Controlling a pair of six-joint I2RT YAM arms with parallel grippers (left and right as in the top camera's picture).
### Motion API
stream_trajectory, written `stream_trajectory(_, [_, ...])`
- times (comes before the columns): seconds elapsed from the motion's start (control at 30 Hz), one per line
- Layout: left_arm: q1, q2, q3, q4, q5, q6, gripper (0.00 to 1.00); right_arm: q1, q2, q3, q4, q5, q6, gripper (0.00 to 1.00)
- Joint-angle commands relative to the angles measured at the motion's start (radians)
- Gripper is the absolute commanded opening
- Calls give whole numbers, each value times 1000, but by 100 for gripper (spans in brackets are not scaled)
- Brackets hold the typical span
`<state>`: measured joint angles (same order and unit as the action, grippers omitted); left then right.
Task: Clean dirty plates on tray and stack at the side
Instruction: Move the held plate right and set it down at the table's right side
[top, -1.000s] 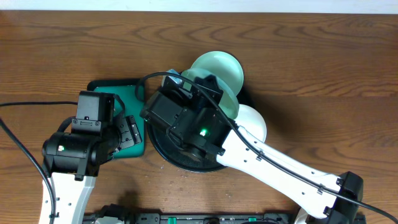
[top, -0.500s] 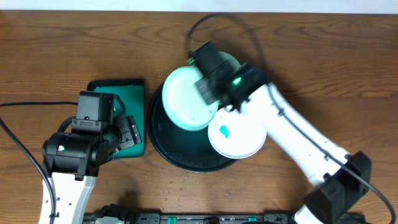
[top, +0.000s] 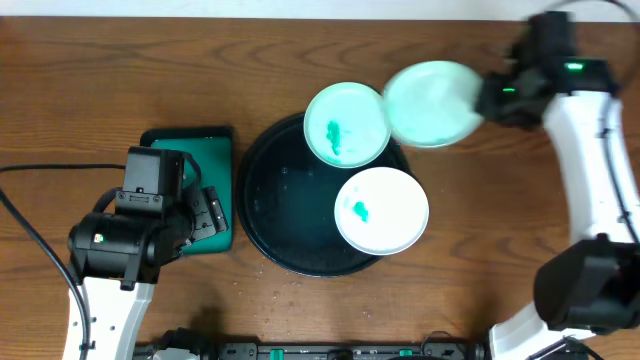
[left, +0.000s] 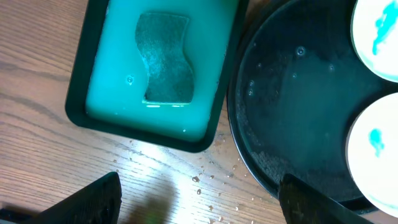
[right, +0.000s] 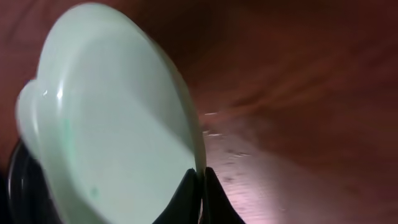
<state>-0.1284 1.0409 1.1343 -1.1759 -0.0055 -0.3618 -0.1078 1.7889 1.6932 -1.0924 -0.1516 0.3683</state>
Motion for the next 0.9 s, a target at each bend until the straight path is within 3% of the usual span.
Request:
stream_trajectory(0.0, [-4, 4, -14, -5, -2, 2, 81, -134, -3, 0, -17, -48, 19, 1])
stream_trajectory(0.3, [-4, 4, -14, -5, -2, 2, 81, -384, -3, -184, 99, -48, 13, 1])
stream_trajectory(0.53, [-4, 4, -14, -5, -2, 2, 81, -436, -3, -400, 309, -42, 21, 1])
stream_trajectory(0.7, [-4, 4, -14, -5, -2, 2, 81, -439, -3, -448, 349, -29, 20, 1])
stream_trajectory(0.87, [-4, 4, -14, -5, -2, 2, 81, -439, -6, -437, 312, -102, 19, 22])
